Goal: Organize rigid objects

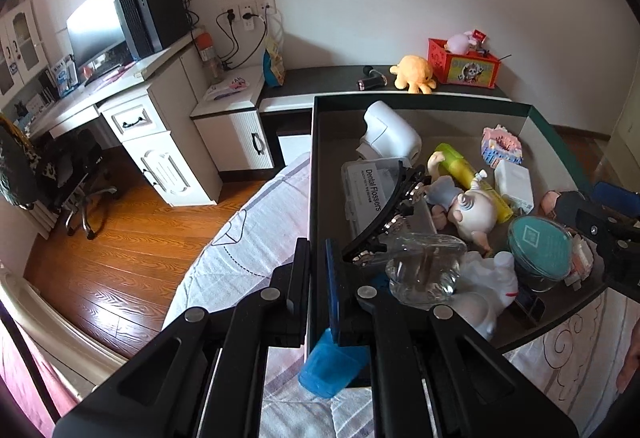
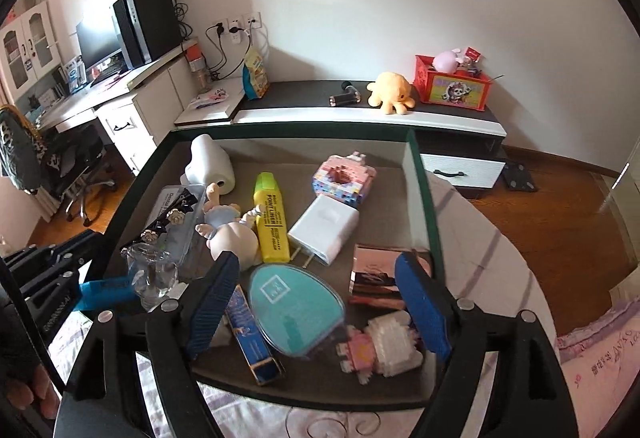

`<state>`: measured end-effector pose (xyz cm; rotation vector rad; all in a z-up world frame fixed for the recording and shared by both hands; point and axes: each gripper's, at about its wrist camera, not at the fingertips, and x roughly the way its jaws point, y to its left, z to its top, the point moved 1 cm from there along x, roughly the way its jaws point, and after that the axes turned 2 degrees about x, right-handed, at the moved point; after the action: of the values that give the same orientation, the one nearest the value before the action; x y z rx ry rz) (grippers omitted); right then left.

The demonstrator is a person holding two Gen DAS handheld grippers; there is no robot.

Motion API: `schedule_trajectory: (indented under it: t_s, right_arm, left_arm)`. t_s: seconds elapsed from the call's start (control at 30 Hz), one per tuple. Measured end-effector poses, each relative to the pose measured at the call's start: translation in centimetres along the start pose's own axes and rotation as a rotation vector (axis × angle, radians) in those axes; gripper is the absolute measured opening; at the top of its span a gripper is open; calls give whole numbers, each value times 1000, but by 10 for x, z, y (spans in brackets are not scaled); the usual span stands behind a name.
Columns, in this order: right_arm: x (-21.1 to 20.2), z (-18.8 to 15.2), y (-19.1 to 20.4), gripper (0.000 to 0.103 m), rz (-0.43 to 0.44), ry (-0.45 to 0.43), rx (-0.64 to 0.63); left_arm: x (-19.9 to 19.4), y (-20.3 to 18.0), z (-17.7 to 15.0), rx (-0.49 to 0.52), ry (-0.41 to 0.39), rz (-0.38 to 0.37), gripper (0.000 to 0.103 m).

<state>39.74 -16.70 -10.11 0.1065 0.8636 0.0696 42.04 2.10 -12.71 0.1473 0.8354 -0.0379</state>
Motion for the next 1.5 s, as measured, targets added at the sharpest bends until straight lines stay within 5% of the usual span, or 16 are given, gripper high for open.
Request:
schedule_trajectory:
  t_s: [0.17, 0.23, 0.3, 0.37, 1.1, 1.5]
  right_arm:
    - [-20, -5, -7, 83, 1, -22, 18]
    - [-30, -8, -10, 83, 7, -37, 23]
    - [-42, -11, -11, 83, 22, -51, 28]
    - [-52, -15, -9, 83, 32, -64, 23]
    - [-140, -50, -13, 84, -4, -191, -3]
    - [-210, -82, -6, 84, -13, -329, -15]
  left_arm:
    - [-32, -19, 3, 41, -66, -5, 9]
    - [-42, -26, 4, 39, -80, -25, 23]
    - [-53, -33, 4, 45, -104, -23, 79]
    - [-67, -42, 1, 66, -160, 4, 94]
    - [-150, -59, -26, 29, -222, -18, 98]
    - [-219, -55, -56, -21, -356, -27, 98]
